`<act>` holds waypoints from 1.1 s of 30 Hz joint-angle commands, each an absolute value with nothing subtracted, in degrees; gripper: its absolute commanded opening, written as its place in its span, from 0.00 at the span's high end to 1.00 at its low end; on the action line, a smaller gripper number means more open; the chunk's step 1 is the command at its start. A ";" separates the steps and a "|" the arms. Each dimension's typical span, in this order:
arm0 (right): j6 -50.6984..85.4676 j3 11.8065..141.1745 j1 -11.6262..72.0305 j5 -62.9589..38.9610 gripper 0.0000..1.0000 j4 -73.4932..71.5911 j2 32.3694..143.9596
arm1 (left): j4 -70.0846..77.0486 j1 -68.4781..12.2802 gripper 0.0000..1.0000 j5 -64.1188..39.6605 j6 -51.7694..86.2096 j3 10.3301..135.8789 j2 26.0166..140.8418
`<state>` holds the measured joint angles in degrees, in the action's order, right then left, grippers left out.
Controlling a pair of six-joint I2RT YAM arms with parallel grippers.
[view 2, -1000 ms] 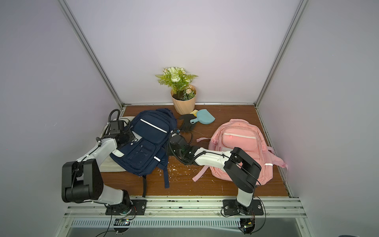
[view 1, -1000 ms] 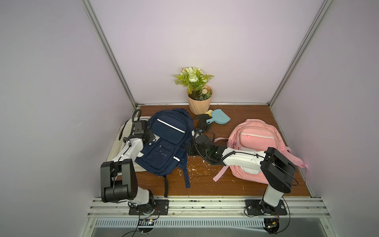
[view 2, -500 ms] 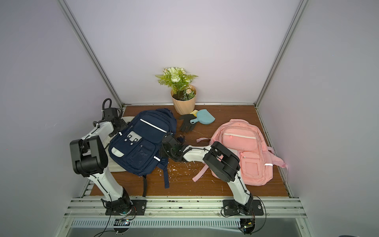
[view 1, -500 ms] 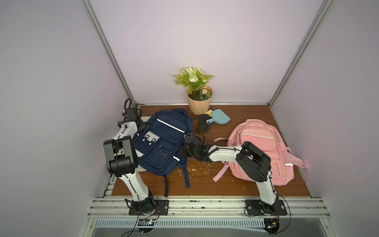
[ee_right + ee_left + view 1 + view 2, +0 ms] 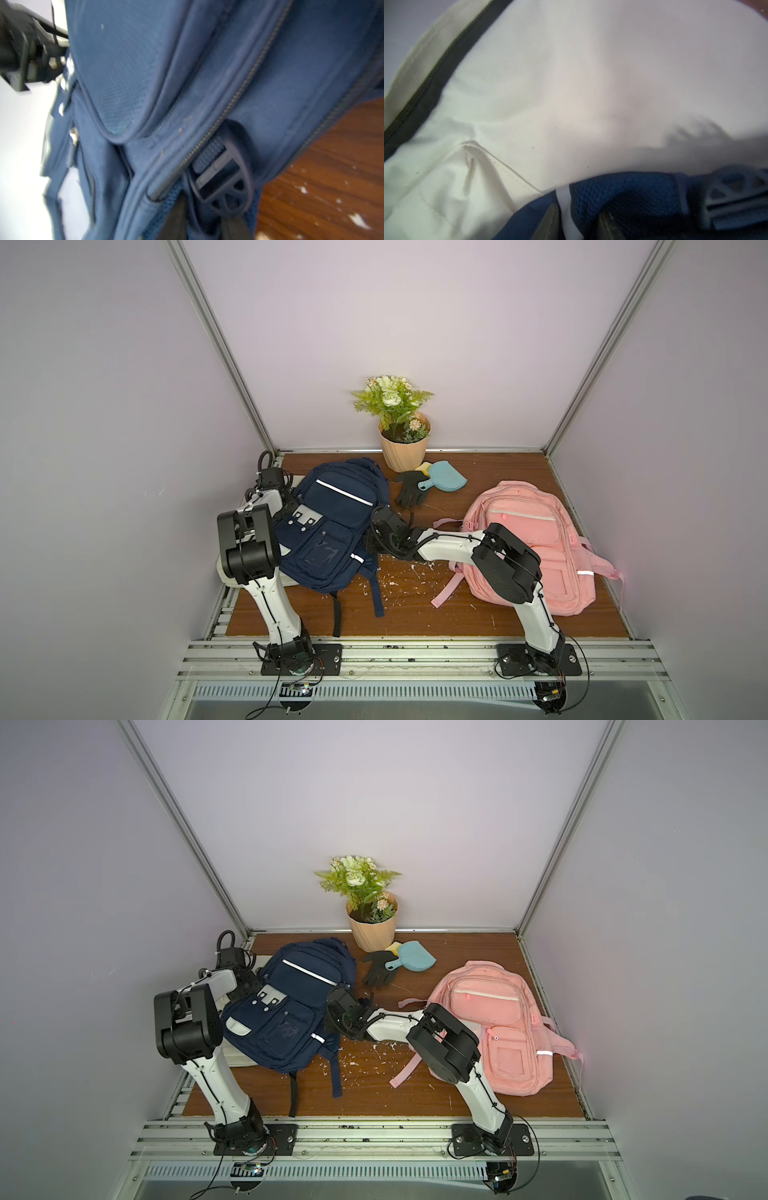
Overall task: Zip up the backpack
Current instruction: Adjust the backpack at the center of the board.
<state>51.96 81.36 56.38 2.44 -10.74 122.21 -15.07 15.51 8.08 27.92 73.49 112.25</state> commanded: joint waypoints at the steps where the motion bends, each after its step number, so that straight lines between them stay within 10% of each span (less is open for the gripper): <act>1: 52.00 83.93 56.69 1.88 0.94 -13.24 122.84 | -17.80 12.95 0.88 4.81 29.34 69.20 109.45; 20: 44.75 64.35 54.24 13.88 1.00 -11.97 96.10 | -16.46 7.96 1.00 -2.61 34.01 53.66 77.12; 33: 35.13 42.62 32.39 5.44 1.00 -1.78 73.89 | -9.56 -28.31 1.00 6.57 48.22 35.10 60.43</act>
<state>37.76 42.78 34.20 6.72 1.23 75.31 -15.55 -23.16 3.03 42.70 35.99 58.87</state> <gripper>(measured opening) 0.096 0.071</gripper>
